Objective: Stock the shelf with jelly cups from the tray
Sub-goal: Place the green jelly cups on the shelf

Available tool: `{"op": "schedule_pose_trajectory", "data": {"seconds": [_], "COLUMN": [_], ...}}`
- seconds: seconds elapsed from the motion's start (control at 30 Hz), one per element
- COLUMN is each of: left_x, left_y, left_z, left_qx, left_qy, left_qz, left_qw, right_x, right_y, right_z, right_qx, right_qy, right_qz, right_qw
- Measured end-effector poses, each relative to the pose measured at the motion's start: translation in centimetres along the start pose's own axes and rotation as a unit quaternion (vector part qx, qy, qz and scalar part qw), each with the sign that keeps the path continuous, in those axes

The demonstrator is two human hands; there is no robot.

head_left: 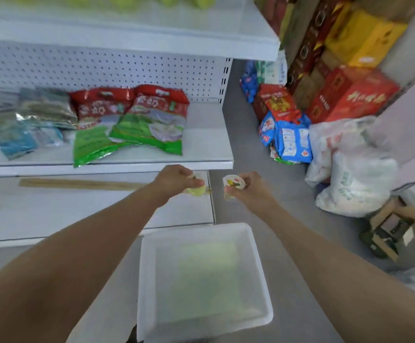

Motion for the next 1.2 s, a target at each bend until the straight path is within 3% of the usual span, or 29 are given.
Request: {"op": "schedule_pose_trajectory", "data": {"seconds": [0.17, 0.5, 0.73, 1.2], "left_x": [-5.3, -15.0, -17.6, -19.7], "left_y": [10.1, 27.4, 33.0, 35.6], "left_z": [4.6, 12.8, 12.0, 5.8], "left_qx": [0.089, 0.228, 0.232, 0.222], "left_qy": [0.064, 0.191, 0.225, 0.254], "left_qz": [-0.076, -0.196, -0.258, -0.378], "left_qw": [0.991, 0.934, 0.911, 0.862], "right_x": [-5.2, -13.9, -15.7, -11.8], "right_y": [-9.8, -28.0, -33.4, -35.0], "right_z": [-1.6, -3.7, -7.4, -15.0], "right_qx": [-0.104, -0.259, -0.244, -0.174], "right_qy": [0.022, 0.085, 0.106, 0.109], "right_qz": [0.001, -0.01, 0.023, 0.102], "right_qw": [0.994, 0.962, 0.964, 0.973]}}
Point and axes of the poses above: each hand's wrist, its own z-axis away from the middle knuckle, its own x-axis out of the palm, y = z × x, the point moved 9 cm from there along -z, towards the middle knuckle, and after that the axes turned 9 degrees about -x, right-handed, at the moved point
